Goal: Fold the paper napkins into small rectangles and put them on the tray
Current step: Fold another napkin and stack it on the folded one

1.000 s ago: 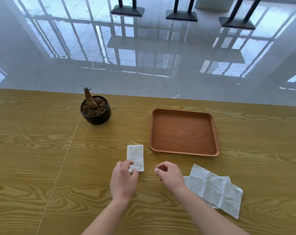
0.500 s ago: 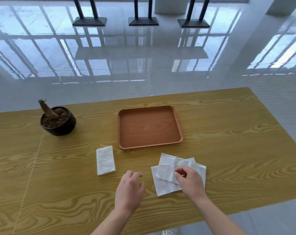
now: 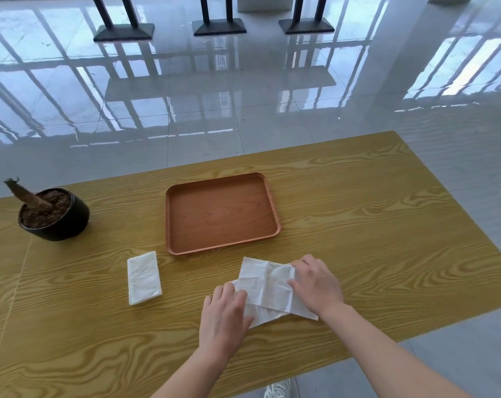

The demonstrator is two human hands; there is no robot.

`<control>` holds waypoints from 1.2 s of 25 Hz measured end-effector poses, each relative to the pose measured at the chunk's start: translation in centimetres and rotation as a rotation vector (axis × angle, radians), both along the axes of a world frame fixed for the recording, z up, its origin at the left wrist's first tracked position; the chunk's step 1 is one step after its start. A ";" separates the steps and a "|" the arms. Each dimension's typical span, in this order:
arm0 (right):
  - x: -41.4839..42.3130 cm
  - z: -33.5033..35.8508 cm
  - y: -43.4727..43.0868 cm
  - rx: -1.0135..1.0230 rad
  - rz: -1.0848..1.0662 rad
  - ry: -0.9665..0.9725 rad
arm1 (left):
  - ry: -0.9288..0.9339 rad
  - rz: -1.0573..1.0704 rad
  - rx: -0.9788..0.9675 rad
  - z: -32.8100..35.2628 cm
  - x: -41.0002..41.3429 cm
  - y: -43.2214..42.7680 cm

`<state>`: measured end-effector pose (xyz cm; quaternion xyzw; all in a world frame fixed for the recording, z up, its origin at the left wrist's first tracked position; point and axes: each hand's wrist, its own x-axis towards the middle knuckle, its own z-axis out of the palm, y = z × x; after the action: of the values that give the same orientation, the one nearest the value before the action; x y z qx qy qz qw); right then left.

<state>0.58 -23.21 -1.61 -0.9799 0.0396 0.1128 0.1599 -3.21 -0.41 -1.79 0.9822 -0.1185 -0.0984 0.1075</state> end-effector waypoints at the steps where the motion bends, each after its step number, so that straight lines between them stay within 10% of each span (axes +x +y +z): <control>1: 0.3 -0.2 0.0 -0.030 0.026 0.009 | -0.010 -0.003 -0.003 -0.3 -0.3 0.2; 19: 2.5 4.9 -2.3 0.153 -0.210 -0.134 | -0.046 -0.042 -0.163 -1.4 1.8 -1.4; 25: 1.5 7.7 4.4 0.195 0.263 -0.444 | 0.368 0.619 -1.023 2.5 2.5 0.8; 30: 1.3 6.6 11.0 0.139 0.642 -0.701 | 0.295 0.791 -1.029 4.6 2.8 5.0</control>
<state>1.89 -12.18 5.00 -0.9085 -0.3289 -0.1785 0.1860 -0.42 4.58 2.86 0.7514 0.2347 -0.1160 0.6057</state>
